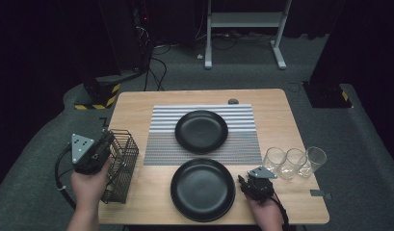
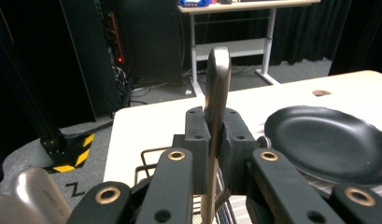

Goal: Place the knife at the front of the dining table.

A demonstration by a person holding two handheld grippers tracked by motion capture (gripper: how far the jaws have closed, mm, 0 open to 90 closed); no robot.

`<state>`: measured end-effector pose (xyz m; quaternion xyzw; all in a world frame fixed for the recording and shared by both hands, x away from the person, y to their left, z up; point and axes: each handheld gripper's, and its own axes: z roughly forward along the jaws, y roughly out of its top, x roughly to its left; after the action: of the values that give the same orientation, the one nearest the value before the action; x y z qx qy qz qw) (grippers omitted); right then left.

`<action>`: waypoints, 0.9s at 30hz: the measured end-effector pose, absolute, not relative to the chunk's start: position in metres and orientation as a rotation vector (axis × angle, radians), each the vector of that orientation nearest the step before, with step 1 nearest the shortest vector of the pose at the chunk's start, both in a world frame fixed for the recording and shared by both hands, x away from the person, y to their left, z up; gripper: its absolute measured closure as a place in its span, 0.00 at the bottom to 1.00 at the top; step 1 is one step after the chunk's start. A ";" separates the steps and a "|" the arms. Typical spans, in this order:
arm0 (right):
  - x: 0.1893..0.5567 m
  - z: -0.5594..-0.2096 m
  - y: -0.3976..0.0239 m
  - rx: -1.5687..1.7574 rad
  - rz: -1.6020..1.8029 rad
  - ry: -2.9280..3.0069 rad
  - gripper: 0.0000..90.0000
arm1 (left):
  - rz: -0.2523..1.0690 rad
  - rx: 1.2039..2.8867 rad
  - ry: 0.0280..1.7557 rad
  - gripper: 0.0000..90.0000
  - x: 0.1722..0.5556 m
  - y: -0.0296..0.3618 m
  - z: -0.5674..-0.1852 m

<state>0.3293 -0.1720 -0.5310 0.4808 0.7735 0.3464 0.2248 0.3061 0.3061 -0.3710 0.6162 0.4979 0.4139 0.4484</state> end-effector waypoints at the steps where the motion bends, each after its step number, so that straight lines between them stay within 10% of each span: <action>1: 0.329 -0.531 -0.172 1.327 0.956 2.134 0.63 | 1.032 1.512 1.228 0.92 0.305 0.307 -0.370; 27: 0.329 -0.531 -0.172 1.327 0.955 2.132 0.63 | 1.138 1.313 1.107 0.92 0.274 0.315 -0.344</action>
<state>0.3290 -0.1716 -0.5311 0.4813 0.7730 0.3463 0.2255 0.2742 0.3146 -0.3445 0.5463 0.4606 0.4738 0.5147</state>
